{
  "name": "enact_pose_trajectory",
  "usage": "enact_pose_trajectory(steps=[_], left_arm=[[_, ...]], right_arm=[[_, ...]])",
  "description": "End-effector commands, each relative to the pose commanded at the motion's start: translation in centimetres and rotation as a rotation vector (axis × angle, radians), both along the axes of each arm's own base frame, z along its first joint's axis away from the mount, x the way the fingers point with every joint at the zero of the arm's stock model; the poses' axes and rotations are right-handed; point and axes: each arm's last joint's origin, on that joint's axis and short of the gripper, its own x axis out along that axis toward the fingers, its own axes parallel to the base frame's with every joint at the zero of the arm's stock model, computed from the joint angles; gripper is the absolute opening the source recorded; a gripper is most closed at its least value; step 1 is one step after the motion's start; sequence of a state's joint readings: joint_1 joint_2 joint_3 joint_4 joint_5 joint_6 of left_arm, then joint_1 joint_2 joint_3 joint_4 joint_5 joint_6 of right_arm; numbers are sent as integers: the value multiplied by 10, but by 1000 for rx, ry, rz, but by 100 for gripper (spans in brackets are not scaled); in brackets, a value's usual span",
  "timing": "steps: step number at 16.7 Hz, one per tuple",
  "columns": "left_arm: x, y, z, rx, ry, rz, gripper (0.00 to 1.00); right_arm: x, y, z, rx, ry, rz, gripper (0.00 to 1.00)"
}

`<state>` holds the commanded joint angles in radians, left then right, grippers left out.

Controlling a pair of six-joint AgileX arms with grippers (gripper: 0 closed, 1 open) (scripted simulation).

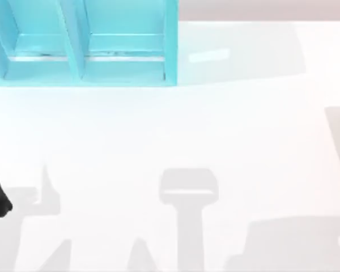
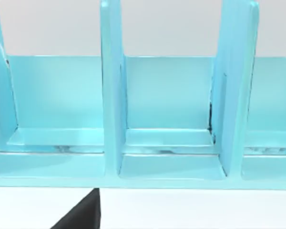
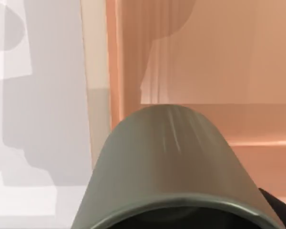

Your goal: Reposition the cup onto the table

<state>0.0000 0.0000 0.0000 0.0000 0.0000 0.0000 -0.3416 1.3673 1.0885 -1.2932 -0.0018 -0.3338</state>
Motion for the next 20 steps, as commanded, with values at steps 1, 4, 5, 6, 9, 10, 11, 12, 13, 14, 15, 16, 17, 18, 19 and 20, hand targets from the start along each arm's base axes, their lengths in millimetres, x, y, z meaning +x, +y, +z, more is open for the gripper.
enact_pose_trajectory(steps=[1,4,5,6,9,10,11,12,13,14,15,16,17,18,19,20], left_arm=[[0,0,0,0,0,0,100],[0,0,0,0,0,0,100],[0,0,0,0,0,0,100],[0,0,0,0,0,0,100],[0,0,0,0,0,0,100],[0,0,0,0,0,0,100],[0,0,0,0,0,0,100],[0,0,0,0,0,0,100],[0,0,0,0,0,0,100],[0,0,0,0,0,0,100],[0,0,0,0,0,0,100],[0,0,0,0,0,0,100],[0,0,0,0,0,0,100],[0,0,0,0,0,0,100],[0,0,0,0,0,0,100],[0,0,0,0,0,0,100]], right_arm=[[0,0,0,0,0,0,0],[4,1,-1,5,9,-4,0],[10,4,0,5,13,-4,0],[18,9,2,6,19,-4,0],[55,43,9,3,36,-1,0],[68,61,11,0,42,1,0],[81,82,13,-4,46,2,0],[92,108,14,-8,49,2,0],[101,136,14,-13,50,3,0],[107,167,14,-18,50,3,0],[110,199,13,-22,47,3,0],[109,232,12,-25,43,2,0],[104,265,10,-27,38,2,0],[96,296,8,-28,32,1,0],[86,325,6,-26,25,0,0],[75,350,4,-23,18,0,0]])
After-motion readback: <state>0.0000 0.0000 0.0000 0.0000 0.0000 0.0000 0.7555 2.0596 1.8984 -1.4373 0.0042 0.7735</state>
